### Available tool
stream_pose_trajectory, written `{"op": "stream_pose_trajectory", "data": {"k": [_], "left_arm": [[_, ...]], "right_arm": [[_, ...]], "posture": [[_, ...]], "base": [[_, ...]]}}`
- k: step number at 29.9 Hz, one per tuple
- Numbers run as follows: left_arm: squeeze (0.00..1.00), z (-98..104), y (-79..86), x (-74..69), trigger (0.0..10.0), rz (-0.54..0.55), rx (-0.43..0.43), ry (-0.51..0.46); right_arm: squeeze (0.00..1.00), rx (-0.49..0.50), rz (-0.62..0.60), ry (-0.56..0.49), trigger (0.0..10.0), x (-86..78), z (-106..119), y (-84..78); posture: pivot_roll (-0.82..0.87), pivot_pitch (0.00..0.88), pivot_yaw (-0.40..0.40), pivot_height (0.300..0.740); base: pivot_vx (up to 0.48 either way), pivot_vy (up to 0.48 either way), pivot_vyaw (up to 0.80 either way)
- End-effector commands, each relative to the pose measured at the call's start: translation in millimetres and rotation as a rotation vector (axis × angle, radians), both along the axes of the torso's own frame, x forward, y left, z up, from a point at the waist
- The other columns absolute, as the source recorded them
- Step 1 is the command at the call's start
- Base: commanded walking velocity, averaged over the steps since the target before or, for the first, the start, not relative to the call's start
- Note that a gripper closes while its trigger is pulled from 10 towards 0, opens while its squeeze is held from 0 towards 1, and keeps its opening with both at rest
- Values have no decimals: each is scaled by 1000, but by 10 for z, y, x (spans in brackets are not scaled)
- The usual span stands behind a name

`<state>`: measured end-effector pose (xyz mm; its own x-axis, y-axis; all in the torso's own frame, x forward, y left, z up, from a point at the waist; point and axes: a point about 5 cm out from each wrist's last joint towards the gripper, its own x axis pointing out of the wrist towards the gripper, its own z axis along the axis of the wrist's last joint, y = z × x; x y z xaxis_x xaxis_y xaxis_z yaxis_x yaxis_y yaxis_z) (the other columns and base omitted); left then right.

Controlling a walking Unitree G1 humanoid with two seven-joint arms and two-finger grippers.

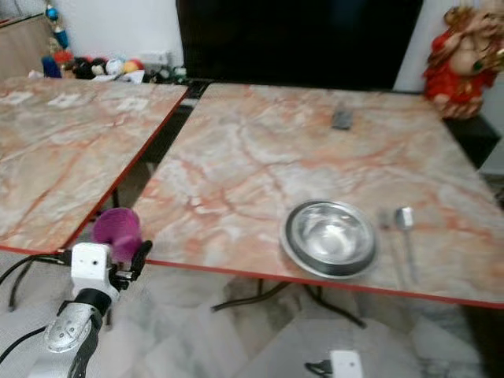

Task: Setting the table

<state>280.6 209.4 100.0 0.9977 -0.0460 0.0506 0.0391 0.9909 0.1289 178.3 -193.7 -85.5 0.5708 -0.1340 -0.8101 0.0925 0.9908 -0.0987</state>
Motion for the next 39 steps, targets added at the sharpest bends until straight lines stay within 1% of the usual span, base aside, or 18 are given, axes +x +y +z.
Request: {"op": "stream_pose_trajectory", "data": {"k": [1, 6, 13, 17, 22, 28, 37, 39], "left_arm": [[0, -5, 64, -12, 10000, 20, 11, 9], [0, -21, 80, -18, 10000, 24, 15, 24], [0, -33, 56, -31, 10000, 17, 21, 27], [0, -27, 58, -26, 10000, 18, 30, 24], [0, -14, 74, -23, 10000, 26, 29, 19], [0, -18, 82, -31, 10000, 33, 21, 20], [0, -1, 90, -37, 10000, 34, -10, 4], [0, -2, 92, -38, 10000, 33, -10, 12]], "right_arm": [[0, 15, 14, 0, 10000, -4, -11, 79], [0, 16, 17, -5, 10000, 10, -6, 92], [0, 12, 15, -8, 10000, 11, -1, 66], [0, 12, 17, -13, 10000, 19, 3, 68], [0, 13, 23, -25, 10000, 66, 21, 100], [0, 15, 29, -29, 10000, 87, 29, 119], [0, 13, 30, -26, 10000, 87, 30, 108], [0, 13, 30, -26, 10000, 86, 30, 106]], "posture": [[16, 35, -4, 740], [15, 49, -6, 740], [17, 57, -8, 740], [18, 59, -9, 740], [19, 61, -10, 740], [22, 67, -14, 740], [19, 73, -15, 740], [18, 78, -15, 740]], "base": [[0, 0, 0], [0, 0, 0], [0, 0, 0], [0, -383, 0], [0, -464, 0], [0, -437, 0], [0, 0, 0], [0, 0, 0]]}}
